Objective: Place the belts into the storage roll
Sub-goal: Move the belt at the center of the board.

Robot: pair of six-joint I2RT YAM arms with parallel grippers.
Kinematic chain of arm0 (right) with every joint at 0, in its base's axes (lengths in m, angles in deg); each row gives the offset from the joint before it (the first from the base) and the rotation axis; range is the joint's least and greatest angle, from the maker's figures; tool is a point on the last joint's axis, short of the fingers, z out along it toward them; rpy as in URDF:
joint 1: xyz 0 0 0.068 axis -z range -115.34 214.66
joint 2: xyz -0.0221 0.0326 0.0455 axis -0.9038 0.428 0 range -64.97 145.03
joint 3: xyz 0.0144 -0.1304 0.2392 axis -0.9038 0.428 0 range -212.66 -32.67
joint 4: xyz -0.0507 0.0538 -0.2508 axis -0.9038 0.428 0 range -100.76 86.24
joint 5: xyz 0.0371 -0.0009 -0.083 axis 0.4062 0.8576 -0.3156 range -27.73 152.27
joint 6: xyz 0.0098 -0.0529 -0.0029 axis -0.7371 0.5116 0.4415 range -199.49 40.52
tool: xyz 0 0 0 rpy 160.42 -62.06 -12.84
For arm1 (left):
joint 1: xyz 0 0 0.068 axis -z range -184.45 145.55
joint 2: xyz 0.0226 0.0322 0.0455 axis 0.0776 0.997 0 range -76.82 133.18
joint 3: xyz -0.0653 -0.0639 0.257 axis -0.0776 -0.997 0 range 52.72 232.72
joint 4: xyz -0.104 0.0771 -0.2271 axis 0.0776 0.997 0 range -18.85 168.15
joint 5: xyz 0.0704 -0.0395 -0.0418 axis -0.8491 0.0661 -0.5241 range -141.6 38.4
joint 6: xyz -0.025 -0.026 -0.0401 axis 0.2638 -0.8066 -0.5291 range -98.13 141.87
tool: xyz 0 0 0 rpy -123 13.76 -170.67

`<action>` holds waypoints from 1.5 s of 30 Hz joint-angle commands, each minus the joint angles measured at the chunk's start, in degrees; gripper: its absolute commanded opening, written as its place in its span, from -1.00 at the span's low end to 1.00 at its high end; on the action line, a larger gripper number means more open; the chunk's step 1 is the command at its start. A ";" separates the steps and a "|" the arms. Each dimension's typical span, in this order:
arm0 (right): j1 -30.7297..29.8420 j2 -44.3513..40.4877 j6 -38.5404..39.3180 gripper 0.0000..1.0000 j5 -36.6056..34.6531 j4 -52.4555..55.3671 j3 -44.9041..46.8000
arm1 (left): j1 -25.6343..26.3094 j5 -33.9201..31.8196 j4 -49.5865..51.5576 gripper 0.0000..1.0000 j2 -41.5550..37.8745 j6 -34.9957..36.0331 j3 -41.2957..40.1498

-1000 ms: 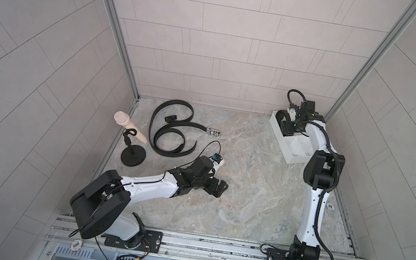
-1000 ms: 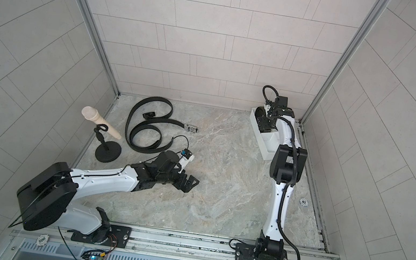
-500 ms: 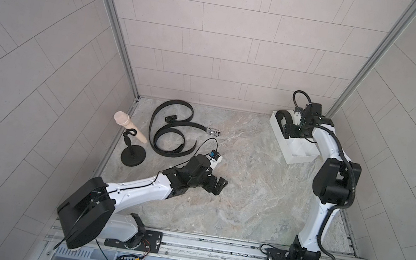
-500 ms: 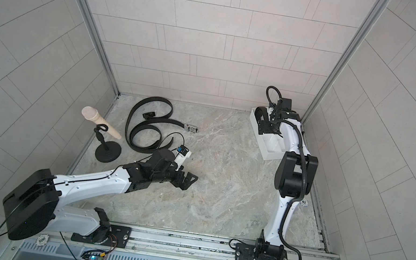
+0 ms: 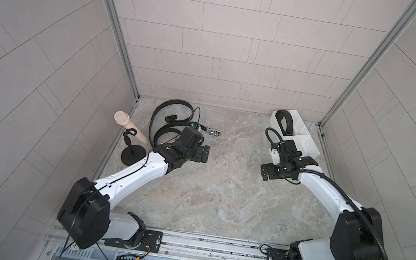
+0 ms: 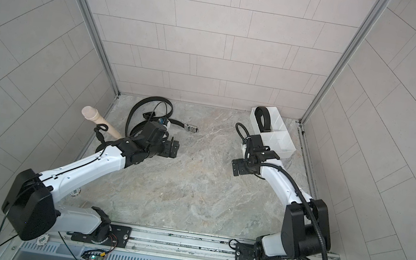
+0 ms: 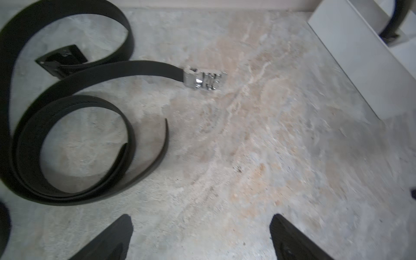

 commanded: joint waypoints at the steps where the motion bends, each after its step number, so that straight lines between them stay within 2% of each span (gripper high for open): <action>1: -3.28 -6.37 -6.88 0.99 -1.30 -2.68 3.08 | -3.06 -0.95 8.10 1.00 6.38 2.99 5.31; 7: -9.58 -13.03 -13.11 0.99 -1.99 -2.97 7.26 | -3.21 -0.91 9.70 0.95 21.16 5.47 14.86; 13: -12.49 -16.06 -14.62 0.99 -3.50 -1.66 9.21 | -4.39 -3.03 12.63 0.91 32.69 6.91 23.69; 18: -12.90 -17.77 -15.47 0.99 -3.19 -1.93 11.01 | -5.76 -2.98 12.68 0.92 35.97 6.52 26.50; 24: -13.29 -17.78 -15.47 0.99 -3.15 -2.03 10.68 | -7.68 -4.56 11.93 0.93 34.28 6.12 26.31; 30: -13.68 -16.56 -15.31 0.99 -2.77 -2.82 9.94 | -11.89 -2.63 10.33 0.87 35.21 5.62 26.66; 35: -14.13 -16.38 -15.02 0.98 -3.05 -2.79 9.46 | -13.77 0.49 9.47 0.71 37.47 4.98 28.74; 39: -14.26 -16.37 -14.77 0.97 -3.32 -2.50 9.37 | -13.79 2.91 11.13 0.48 41.89 4.39 32.16; 41: -14.26 -16.54 -14.68 0.96 -3.50 -2.30 9.27 | -13.79 4.23 11.10 0.34 43.29 3.70 32.61; 45: -14.26 -17.32 -14.56 0.95 -4.19 -1.76 9.57 | -12.99 8.57 10.14 0.23 44.38 1.25 31.71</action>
